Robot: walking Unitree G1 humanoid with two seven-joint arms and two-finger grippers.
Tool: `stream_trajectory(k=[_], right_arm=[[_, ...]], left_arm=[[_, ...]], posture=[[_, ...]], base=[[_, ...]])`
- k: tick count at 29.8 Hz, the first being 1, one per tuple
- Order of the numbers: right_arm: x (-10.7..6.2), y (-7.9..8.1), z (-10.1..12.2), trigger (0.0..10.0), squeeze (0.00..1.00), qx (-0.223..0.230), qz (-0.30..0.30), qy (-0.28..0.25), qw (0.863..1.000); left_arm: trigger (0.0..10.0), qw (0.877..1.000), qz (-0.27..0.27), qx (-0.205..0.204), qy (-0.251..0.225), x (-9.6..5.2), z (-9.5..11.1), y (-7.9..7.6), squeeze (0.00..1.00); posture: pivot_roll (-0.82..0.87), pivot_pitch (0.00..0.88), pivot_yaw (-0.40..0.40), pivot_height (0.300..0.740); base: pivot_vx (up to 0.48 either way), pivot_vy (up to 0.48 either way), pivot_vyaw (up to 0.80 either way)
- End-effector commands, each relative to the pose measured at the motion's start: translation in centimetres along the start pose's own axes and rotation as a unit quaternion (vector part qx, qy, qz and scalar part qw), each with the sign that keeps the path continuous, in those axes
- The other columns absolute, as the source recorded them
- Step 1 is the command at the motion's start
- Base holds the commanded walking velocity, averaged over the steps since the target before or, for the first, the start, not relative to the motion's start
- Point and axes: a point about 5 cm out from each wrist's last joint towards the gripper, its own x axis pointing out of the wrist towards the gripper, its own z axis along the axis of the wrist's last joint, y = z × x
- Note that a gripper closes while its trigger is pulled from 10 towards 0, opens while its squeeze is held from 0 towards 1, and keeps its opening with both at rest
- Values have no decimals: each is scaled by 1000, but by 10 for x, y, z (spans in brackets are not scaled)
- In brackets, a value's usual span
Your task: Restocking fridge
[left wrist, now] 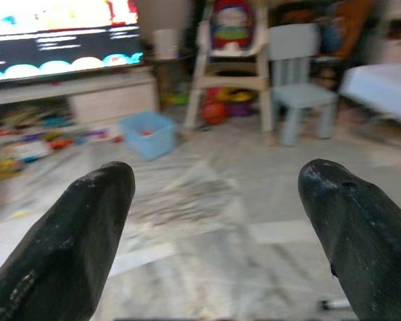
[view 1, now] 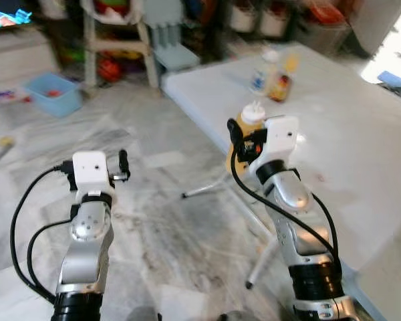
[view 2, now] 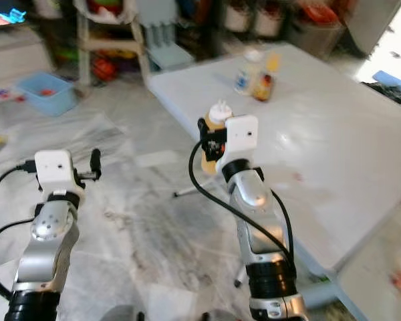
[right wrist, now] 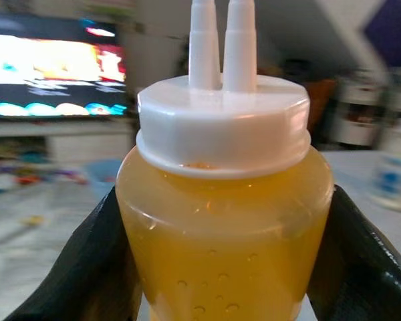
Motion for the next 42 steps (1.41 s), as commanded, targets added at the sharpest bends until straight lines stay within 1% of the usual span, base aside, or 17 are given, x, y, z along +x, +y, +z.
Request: stream_trajectory(k=[1,6,7,9,10,11,13,16,20,22,27,28,32,34,36,38,42], right_arm=[[-2,-6,3,10000,0,-5,-4,-7,1000],[-3,-7,0,10000,0,-11,3,-5,1000],[-2,-10,-5,10000,0,-10,-2,2,1000],[0,-11,-9,10000,0,-6,-7,9,1000],[4,-9,-9,10000,0,-4,-3,7,1000],[6,-7,-8,10000,0,-2,0,5,1000],[9,-5,-7,10000,0,1,2,3,1000],[11,-2,-4,10000,0,-8,16,-6,1000],[9,-11,-10,10000,0,-9,-1,4,1000],[7,-14,-12,10000,0,-9,-6,7,1000],[6,-14,-13,10000,0,-8,-7,9,1000],[5,-15,-16,10000,0,0,-19,14,1000],[1,-20,-22,10000,0,-8,-40,27,999],[0,-21,-22,10000,0,-13,-43,28,999],[-3,-25,-26,10000,0,-13,-55,38,998],[-4,-30,-29,10000,0,-18,-71,47,996],[-5,-37,-31,10000,0,-10,-90,54,994]], left_arm=[[10000,1000,1,1,6,-1,-3,-3,0],[10000,1000,24,13,11,0,-4,-1,0],[10000,1000,14,3,18,-1,-6,-3,0],[10000,1000,4,0,27,-1,-9,-5,0],[10000,999,-13,-17,34,-2,-11,-8,0],[10000,999,-16,-19,35,-3,-12,-8,0],[10000,999,-15,-12,33,-4,-11,-7,0],[10000,999,-24,-9,30,-3,-10,-9,0],[10000,999,-14,-12,28,-2,-9,-9,0],[10000,999,-20,-16,32,-5,-10,-11,0],[10000,998,-41,1,42,-12,-15,-17,0],[10000,997,-53,-12,61,-15,-18,-21,0],[10000,994,-87,-13,60,-18,-18,-25,0],[10000,994,-91,-14,59,-19,-18,-25,0],[10000,992,-114,-13,60,-22,-18,-25,0],[10000,991,-122,-12,58,-25,-18,-24,0],[10000,991,-124,0,47,-27,-16,-22,0]], posture=[[47,0,-84,740],[61,0,-94,740],[83,0,-106,740],[92,0,-106,740],[95,0,-104,740],[100,0,-107,740],[100,0,-106,740],[94,0,-103,740],[95,0,-103,740],[95,0,-102,740],[91,0,-92,740],[93,0,-88,740],[95,0,-84,740],[94,0,-83,740],[90,0,-82,740],[89,0,-82,740],[89,0,-81,740]], base=[[0,480,794],[0,475,794],[0,465,794],[0,456,794],[0,439,794],[0,439,794],[0,439,794],[0,437,794],[0,439,794],[0,433,794],[-182,394,794],[-341,341,0],[-386,291,0],[-394,277,0],[-392,279,0],[-384,291,0],[-376,303,0]])
